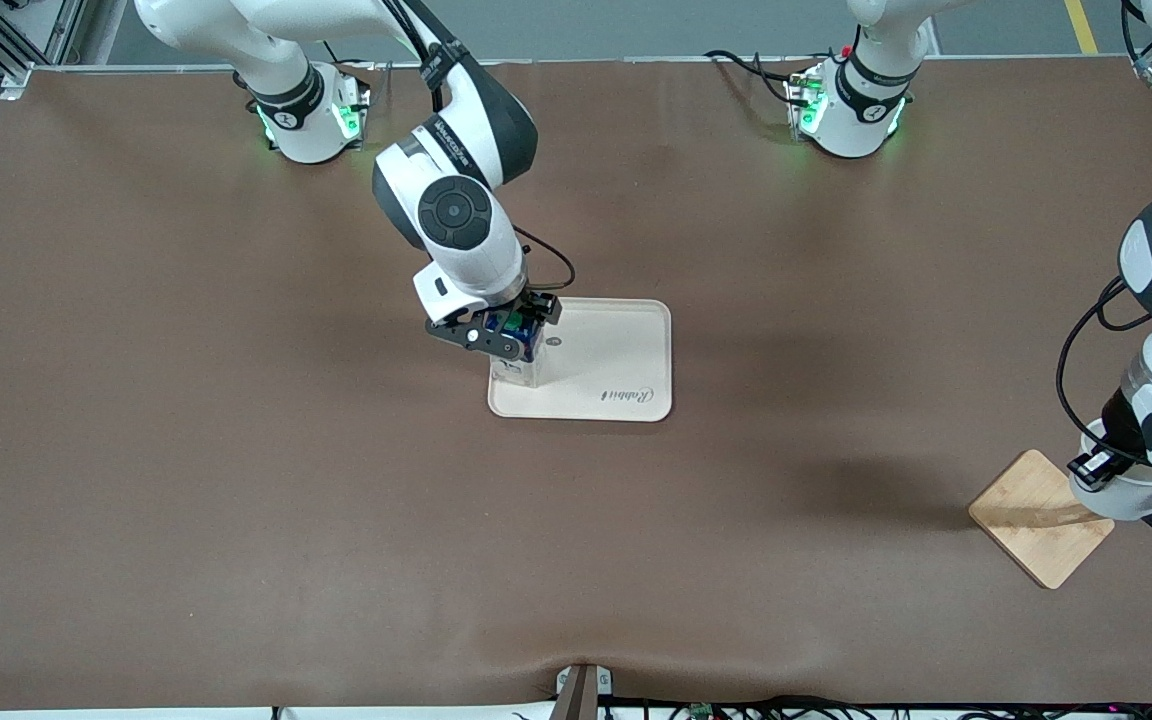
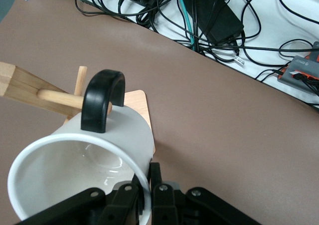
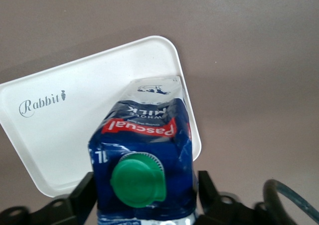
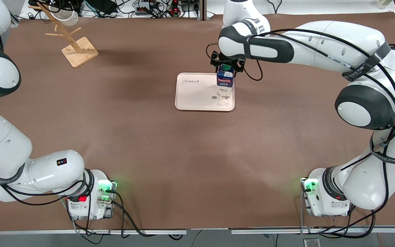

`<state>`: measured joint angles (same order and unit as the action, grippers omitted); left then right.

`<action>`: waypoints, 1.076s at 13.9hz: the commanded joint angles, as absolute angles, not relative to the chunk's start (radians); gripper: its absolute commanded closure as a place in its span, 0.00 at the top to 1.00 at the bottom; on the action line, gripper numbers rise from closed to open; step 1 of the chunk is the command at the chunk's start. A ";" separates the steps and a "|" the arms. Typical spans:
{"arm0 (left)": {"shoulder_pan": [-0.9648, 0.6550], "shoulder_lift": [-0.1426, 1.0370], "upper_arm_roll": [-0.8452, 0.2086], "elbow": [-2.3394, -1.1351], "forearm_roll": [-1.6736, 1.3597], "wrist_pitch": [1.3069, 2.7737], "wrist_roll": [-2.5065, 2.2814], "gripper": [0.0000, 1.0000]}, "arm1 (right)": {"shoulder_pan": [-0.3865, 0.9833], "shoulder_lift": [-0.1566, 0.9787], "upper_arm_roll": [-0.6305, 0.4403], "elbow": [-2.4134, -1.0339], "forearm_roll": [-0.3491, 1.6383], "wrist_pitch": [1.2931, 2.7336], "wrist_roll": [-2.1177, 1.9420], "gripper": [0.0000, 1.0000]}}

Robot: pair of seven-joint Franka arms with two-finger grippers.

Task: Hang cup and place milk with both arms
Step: 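Grasp the blue milk carton with the right gripper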

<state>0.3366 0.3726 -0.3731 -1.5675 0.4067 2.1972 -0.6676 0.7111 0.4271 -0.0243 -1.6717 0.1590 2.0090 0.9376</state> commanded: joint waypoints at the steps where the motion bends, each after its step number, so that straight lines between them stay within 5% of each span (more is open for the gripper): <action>1: 0.348 0.382 -0.383 -1.554 0.391 2.198 -0.650 0.00 | 0.719 0.425 -0.035 -1.677 0.146 2.011 0.960 0.22; 3: 0.348 0.388 -0.383 -1.552 0.391 2.198 -0.650 0.00 | 0.718 0.425 -0.035 -1.675 0.146 2.006 0.963 0.00; 7: 0.348 0.390 -0.382 -1.552 0.390 2.198 -0.650 0.08 | 0.709 0.423 -0.034 -1.652 0.172 2.005 0.962 0.00; 9: 0.348 0.390 -0.382 -1.552 0.391 2.198 -0.650 0.30 | 0.706 0.422 -0.035 -1.638 0.204 1.988 0.962 0.00; 13: 0.348 0.388 -0.382 -1.548 0.394 2.198 -0.606 1.00 | 0.677 0.417 -0.038 -1.594 0.267 1.921 0.956 0.00; 15: 0.353 0.387 -0.380 -1.546 0.391 2.198 -0.548 1.00 | 0.641 0.417 -0.037 -1.542 0.276 1.838 0.954 0.00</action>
